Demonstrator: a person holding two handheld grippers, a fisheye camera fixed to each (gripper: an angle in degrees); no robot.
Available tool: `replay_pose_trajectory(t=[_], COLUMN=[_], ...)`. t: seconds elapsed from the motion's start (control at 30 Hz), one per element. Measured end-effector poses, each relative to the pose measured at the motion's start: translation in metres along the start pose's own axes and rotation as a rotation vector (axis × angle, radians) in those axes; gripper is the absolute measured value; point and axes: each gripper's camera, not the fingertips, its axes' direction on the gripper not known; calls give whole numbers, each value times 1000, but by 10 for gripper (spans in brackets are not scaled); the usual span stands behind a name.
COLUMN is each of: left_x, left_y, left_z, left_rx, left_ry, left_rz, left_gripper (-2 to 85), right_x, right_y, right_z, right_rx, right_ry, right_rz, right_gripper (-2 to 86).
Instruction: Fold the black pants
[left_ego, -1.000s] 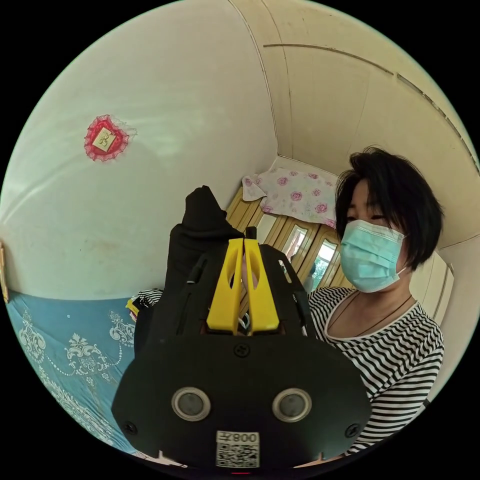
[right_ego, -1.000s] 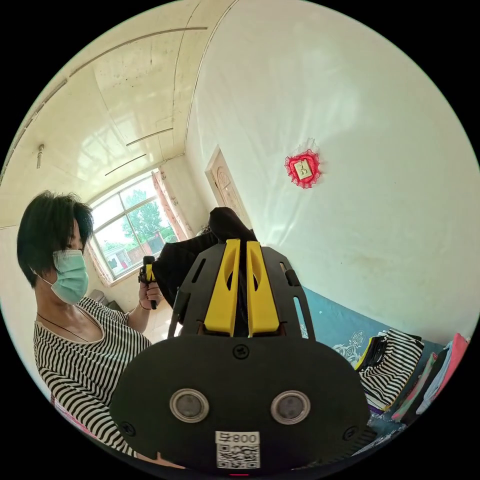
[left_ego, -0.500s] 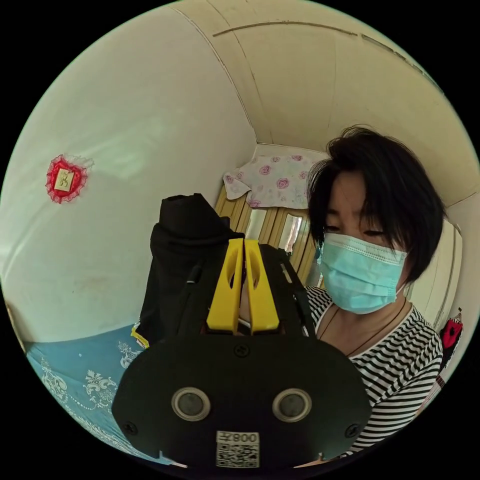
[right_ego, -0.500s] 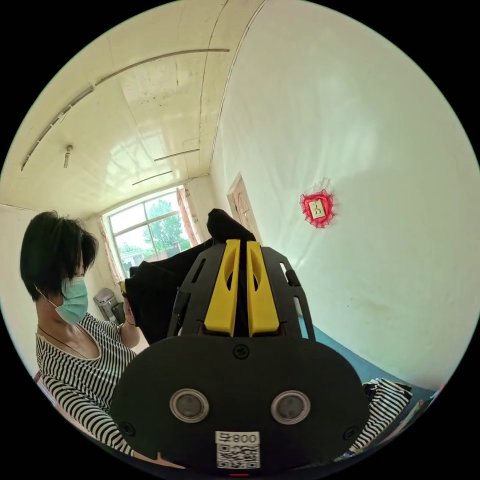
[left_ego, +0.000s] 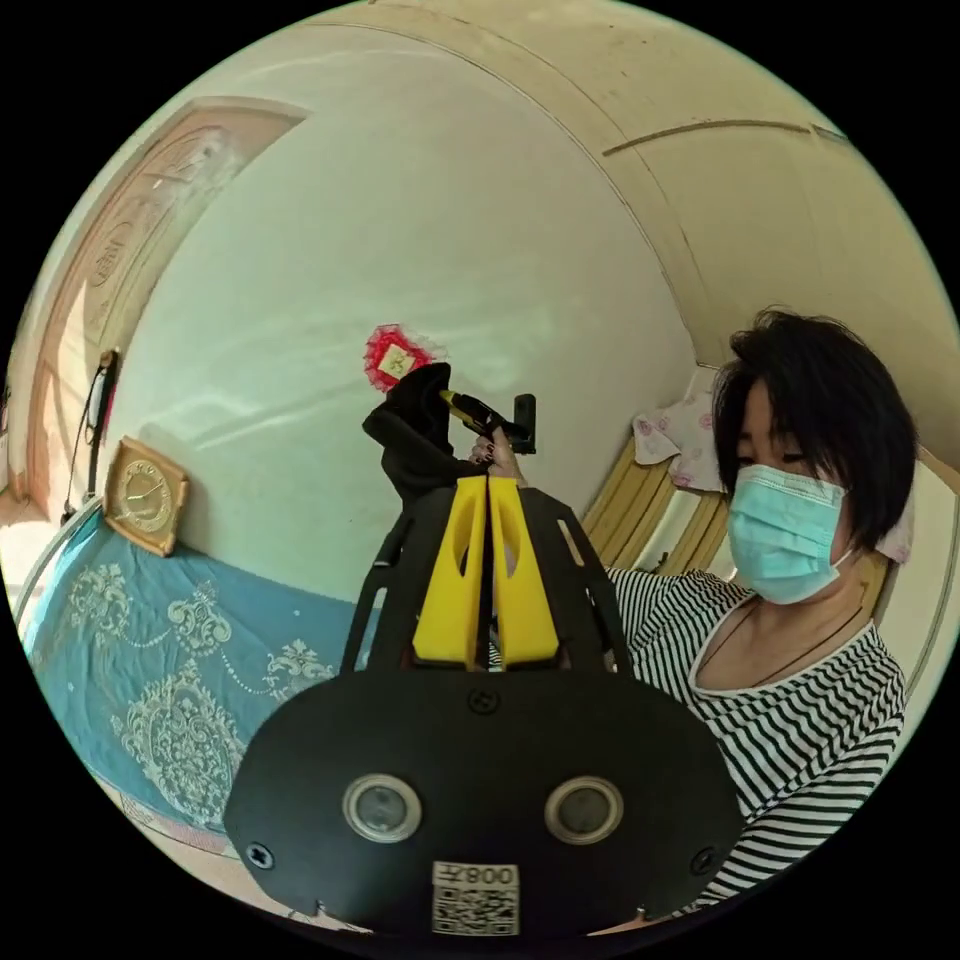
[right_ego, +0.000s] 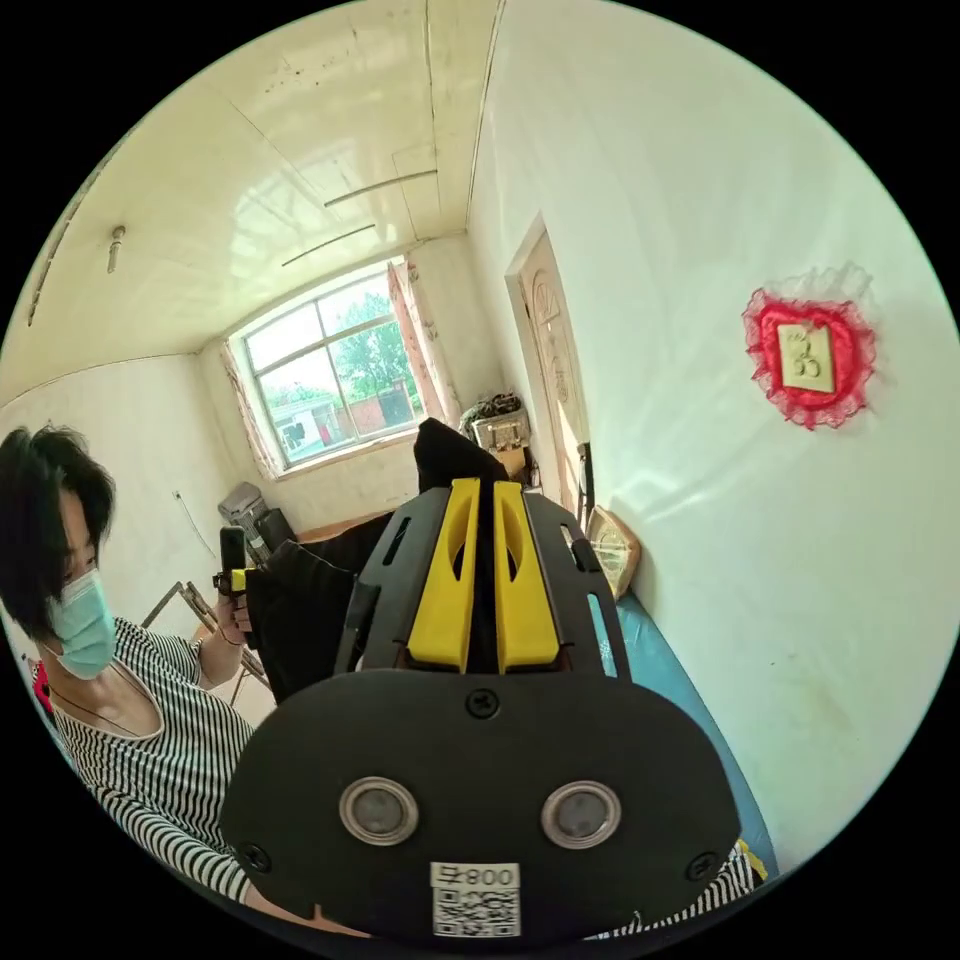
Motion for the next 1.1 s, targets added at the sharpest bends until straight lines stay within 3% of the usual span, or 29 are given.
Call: replay_pose_trajectory(t=[0.17,0.23,0.4,0.63,0.83,1.1], left_x=[-176,-255,-314,-329,-327,-282], left_y=[104,178,311,435,472,506], left_z=[-55,-84,-115,-45,54,160], left_rx=[-57,-82,-211,-486,-735,-932], left_ry=[-328,-430,-556,-441,-365,-342], left_rz=[-340,-557,-903,-1090,-1023,-932], left_gripper=[3,2,2,1,1,1], right_x=[40,64,90,121,88,-7], right_y=[-9,19,102,272,421,577], right_z=[278,415,555,551,479,419], right_rx=[-302,-485,-652,-698,-605,-536], right_ry=[-3,-24,-12,-98,-75,22], right_rz=[77,201,371,727,1109,1409], right_gripper=[28,34,2,0,1,3])
